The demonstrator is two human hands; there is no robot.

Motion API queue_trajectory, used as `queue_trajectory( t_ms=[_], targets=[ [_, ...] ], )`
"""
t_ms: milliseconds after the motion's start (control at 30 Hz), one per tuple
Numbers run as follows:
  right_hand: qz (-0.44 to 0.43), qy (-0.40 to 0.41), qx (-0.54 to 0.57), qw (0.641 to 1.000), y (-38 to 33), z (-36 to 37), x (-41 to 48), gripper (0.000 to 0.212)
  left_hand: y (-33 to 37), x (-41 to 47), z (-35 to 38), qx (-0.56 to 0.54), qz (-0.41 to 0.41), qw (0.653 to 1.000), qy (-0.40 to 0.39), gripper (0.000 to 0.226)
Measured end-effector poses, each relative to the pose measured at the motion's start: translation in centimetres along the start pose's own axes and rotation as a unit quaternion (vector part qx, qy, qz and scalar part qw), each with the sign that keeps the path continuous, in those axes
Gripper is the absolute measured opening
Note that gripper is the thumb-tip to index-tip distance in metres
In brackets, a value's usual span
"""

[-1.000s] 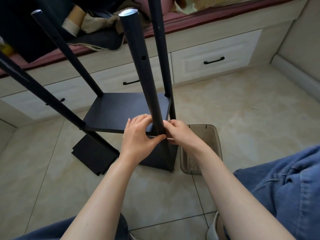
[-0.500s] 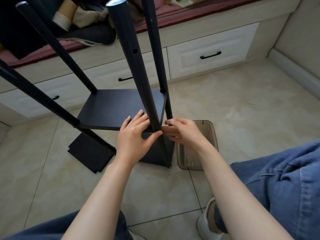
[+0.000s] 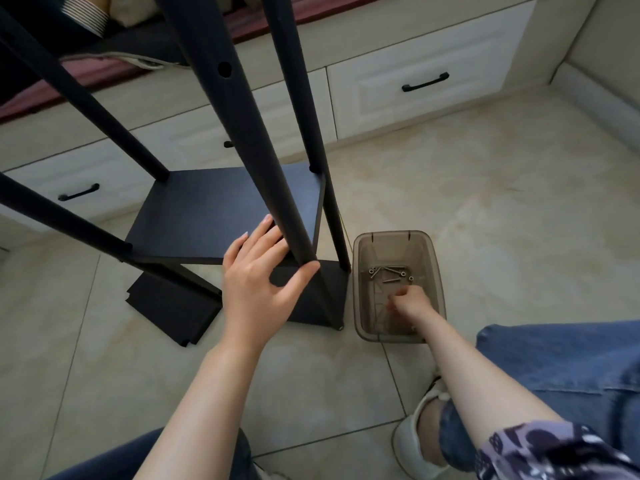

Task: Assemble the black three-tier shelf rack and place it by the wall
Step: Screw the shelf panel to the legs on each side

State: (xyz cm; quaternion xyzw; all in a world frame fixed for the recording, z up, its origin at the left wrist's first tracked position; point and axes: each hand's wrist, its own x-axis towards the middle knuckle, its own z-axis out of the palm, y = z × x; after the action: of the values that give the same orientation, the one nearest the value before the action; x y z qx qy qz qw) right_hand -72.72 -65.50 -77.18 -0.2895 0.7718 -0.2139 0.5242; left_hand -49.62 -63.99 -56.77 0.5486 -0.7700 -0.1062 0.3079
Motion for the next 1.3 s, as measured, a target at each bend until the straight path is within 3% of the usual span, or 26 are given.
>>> queue_trajectory(
  t_ms=[167, 433, 633, 867, 1100, 1300],
  targets=[
    [-0.02, -0.003, -0.061, 0.998, -0.3, 1.3, 3.1, 0.025, -0.1, -0.1, 0.5, -0.009, 0.004, 1.0, 0.017, 0.041],
    [-0.121, -0.01, -0.14, 0.983, -2.6, 1.9, 6.4, 0.039, -0.3, -0.2, 1.0, -0.008, 0.039, 0.998, 0.039, 0.035],
    [-0.192, -0.03, -0.23, 0.954, -1.6, 2.9, 6.8, 0.04, -0.6, -0.1, 1.1, 0.003, 0.04, 0.999, 0.035, 0.038],
    [-0.18, 0.047, -0.208, 0.96, -0.3, 2.9, 6.8, 0.014, -0.3, 0.2, 1.4, 0.008, 0.033, 0.998, 0.043, 0.038],
    [-0.179, 0.03, -0.246, 0.952, -0.6, 2.7, 7.3, 0.036, 0.1, 0.2, 1.4, 0.008, 0.024, 0.999, 0.042, 0.037],
    [-0.189, 0.035, -0.288, 0.938, -1.2, 3.4, 7.5, 0.033, 0.3, 0.3, 1.2, 0.008, 0.022, 0.999, 0.034, 0.038]
  ],
)
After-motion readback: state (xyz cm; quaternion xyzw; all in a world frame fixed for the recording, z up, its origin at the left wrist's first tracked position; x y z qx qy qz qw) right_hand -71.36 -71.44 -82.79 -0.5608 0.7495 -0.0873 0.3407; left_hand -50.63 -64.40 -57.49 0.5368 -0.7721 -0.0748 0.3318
